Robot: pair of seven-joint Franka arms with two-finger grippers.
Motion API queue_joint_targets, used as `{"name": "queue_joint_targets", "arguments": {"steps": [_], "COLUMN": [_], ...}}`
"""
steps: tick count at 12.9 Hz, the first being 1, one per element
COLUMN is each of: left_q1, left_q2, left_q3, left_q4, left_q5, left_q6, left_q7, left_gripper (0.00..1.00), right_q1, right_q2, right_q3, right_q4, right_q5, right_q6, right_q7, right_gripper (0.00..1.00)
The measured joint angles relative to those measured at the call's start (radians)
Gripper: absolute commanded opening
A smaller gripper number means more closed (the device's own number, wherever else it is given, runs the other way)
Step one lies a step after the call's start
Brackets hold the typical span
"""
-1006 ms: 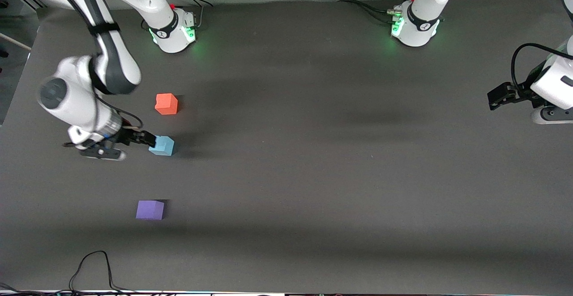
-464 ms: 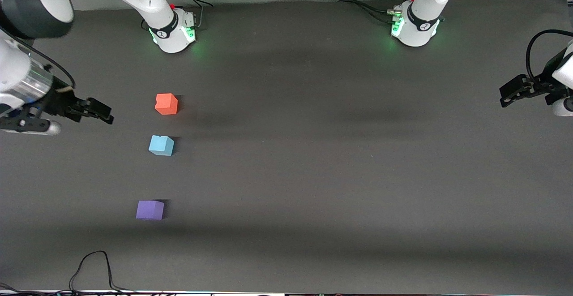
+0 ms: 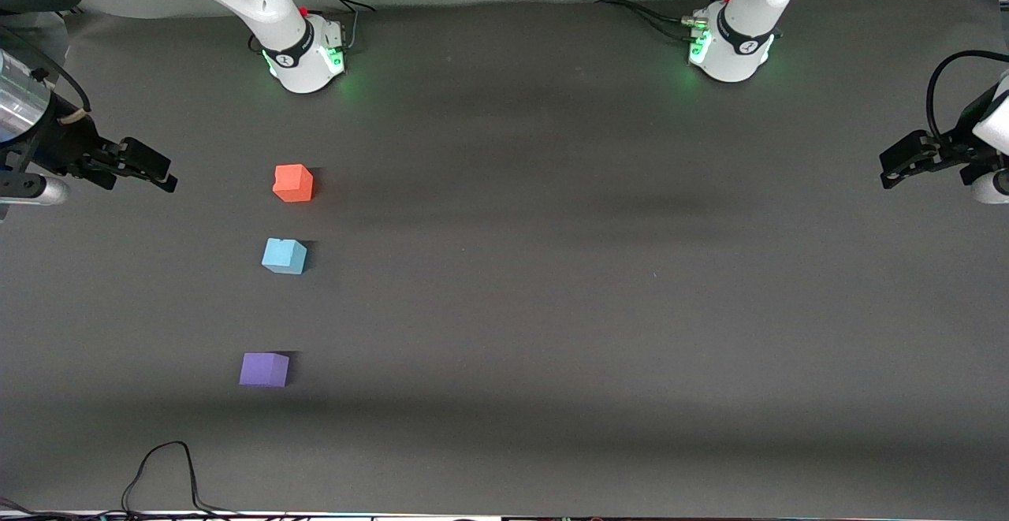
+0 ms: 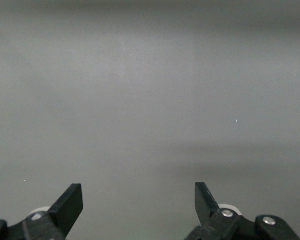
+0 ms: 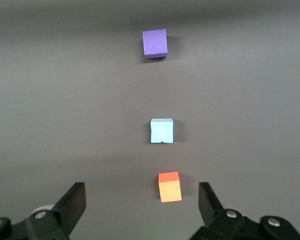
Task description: Place blue block between orange and purple blocks
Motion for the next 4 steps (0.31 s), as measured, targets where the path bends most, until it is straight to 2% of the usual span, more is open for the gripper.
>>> {"name": "queue_joint_targets", "arguments": {"steps": [4], "left_q1": [0.0], "left_q2": [0.0], "left_q3": [0.001], "left_q4": [0.012], "left_q5": [0.0], "left_q6": [-0.001], "left_q7": [0.0], "left_gripper": [1.0], "right_q1": [0.005], "right_q2": [0.0], "right_q3": [0.002], "right_q4": [0.0], "right_q5": [0.0], "right_q6": [-0.002], "right_q7": [0.0], "right_gripper": [1.0]}}
